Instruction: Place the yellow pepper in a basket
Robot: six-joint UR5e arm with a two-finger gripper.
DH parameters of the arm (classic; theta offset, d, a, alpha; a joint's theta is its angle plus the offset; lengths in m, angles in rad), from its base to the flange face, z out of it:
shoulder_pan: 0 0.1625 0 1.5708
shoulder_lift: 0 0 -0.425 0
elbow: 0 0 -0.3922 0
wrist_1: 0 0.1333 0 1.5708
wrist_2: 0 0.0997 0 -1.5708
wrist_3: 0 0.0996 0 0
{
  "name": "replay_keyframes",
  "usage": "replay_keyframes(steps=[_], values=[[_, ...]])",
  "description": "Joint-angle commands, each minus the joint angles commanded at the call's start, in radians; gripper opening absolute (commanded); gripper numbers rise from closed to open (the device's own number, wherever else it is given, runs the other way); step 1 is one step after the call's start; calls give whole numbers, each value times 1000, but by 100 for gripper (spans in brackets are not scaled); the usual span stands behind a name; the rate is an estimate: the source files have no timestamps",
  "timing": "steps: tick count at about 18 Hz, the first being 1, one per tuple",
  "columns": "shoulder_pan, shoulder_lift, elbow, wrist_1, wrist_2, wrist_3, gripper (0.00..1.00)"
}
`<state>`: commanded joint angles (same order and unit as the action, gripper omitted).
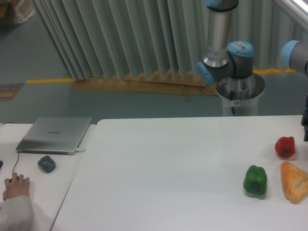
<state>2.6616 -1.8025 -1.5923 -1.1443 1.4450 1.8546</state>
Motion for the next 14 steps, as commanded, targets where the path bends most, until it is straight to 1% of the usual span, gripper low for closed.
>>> replay_keyframes(steps=[1, 2, 3, 4, 5, 7, 11, 14], values=[[-17, -6, 23, 6, 0, -8, 100], [-35, -14, 29, -1, 14, -6, 100], [-49, -5, -6, 6, 26, -12, 100], [-54, 11, -5, 5, 55, -43, 100], [-54, 8, -5, 6, 83, -70, 100], [-55, -3, 23, 9, 86, -92, 100], [-55, -20, 28, 9, 84, -110, 100], [-55, -17, 20, 8, 86, -110, 100]])
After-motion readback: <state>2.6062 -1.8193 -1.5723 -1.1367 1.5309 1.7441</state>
